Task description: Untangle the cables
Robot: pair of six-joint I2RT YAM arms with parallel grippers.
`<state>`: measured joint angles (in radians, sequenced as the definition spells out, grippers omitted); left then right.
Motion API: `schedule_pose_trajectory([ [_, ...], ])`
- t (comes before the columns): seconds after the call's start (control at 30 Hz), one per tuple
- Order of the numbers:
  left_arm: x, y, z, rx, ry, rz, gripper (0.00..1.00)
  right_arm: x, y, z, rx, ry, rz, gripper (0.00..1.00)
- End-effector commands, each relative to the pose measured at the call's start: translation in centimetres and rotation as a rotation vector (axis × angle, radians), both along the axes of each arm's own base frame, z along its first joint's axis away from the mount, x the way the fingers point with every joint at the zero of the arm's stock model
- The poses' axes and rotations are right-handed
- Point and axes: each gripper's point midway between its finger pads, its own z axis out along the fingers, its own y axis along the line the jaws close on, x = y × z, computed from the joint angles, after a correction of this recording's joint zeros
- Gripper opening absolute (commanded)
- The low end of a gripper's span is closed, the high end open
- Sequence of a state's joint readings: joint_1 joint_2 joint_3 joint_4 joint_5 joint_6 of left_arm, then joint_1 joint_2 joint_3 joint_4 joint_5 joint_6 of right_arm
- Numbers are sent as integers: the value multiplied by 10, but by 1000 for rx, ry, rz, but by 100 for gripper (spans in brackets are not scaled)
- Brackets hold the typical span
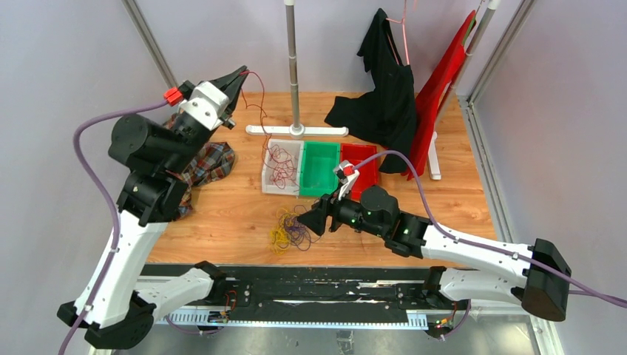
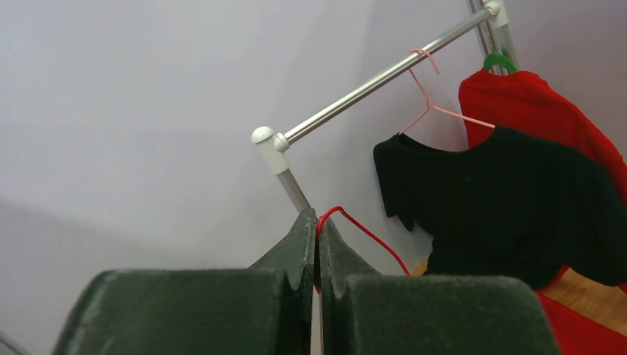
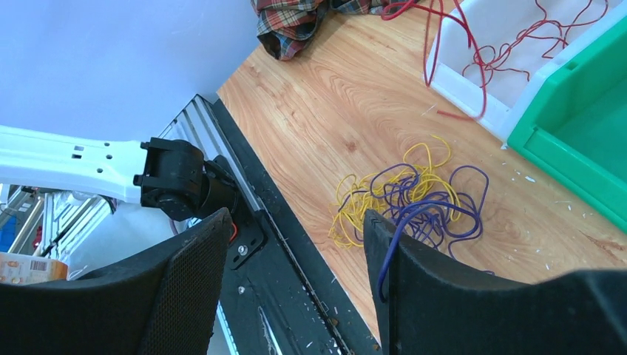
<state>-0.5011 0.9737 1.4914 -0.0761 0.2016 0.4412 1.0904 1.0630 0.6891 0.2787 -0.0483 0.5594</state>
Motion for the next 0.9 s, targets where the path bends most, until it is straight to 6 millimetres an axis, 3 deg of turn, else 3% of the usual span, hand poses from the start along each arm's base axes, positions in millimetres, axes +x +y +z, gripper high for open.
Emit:
schedule_pose_trajectory([
  [0.0,7,-9,9,-51,-22,-30,0,8,2,4,5,-15,-18,66],
  [0.37,39,-22,-3,-57,-18,-7,0,1,-22,-71,-74,116,-83,63],
  [0.67,66,-28,-32,7,-22,49,0,0,-37,-83,-81,132,-127,62],
  [0.87,78,-30,-34,-23,-25,66,0,0,-40,-90,-97,138,-137,62],
])
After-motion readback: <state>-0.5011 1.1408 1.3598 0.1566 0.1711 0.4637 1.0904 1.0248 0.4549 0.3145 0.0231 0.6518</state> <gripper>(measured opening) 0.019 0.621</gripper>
